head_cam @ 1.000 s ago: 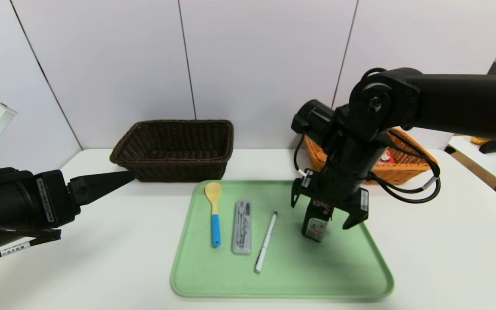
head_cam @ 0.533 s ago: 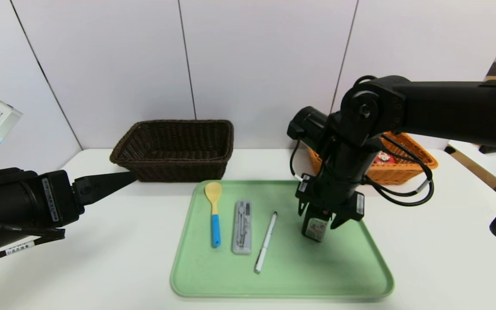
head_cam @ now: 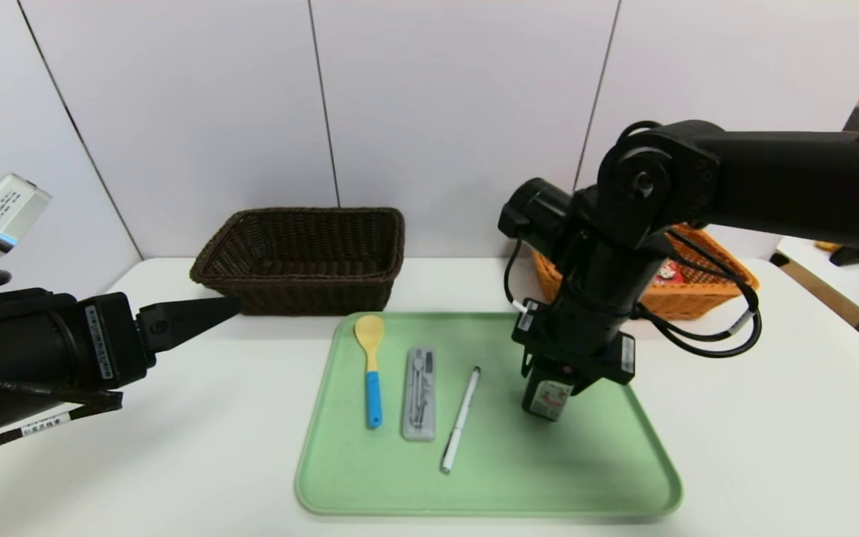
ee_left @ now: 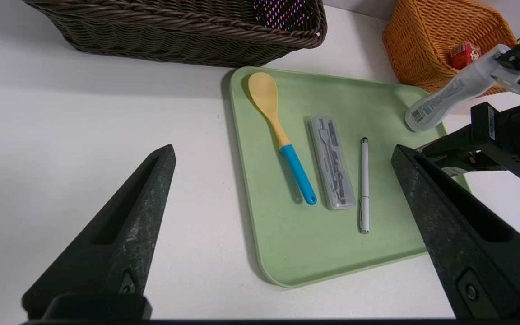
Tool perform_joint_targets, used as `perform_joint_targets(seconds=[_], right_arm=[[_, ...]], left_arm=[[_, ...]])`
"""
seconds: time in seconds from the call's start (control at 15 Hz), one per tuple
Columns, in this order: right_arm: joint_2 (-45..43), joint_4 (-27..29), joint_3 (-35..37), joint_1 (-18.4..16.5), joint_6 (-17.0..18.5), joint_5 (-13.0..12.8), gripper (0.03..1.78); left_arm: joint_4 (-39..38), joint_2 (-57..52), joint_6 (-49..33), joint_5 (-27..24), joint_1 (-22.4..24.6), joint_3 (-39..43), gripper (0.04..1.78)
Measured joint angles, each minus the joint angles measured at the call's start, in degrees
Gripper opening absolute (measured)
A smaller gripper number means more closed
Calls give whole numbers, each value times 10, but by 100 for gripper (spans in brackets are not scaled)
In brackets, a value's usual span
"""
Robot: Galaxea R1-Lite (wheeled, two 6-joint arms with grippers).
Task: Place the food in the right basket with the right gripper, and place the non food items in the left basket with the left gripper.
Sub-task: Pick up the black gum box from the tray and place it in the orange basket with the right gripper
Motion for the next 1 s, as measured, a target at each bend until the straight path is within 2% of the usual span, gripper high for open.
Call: perform_joint_targets(seconds=[0.2, 0.4, 0.53, 0.6, 0.67, 0.8, 1.0], right_arm=[[-30, -1, 0, 17, 10, 9, 78], [-85, -14, 0, 35, 4, 37, 78], [-129, -62, 0, 40, -25, 35, 78], [-150, -99, 0, 38, -53, 22, 78], [-169, -136, 0, 27, -92, -3, 78], [-190, -201, 0, -18, -155, -45, 78], [-201, -321, 0, -118, -191, -50, 78]], left_arm=[[0, 3, 0, 0, 0, 0, 169], [0, 7, 0, 0, 0, 0, 169], [0, 9, 1, 0, 0, 0, 169], [0, 10, 1, 0, 0, 0, 169], [0, 12, 1, 0, 0, 0, 169], [0, 13, 1, 0, -1, -1, 169], [0, 13, 1, 0, -1, 0, 169]])
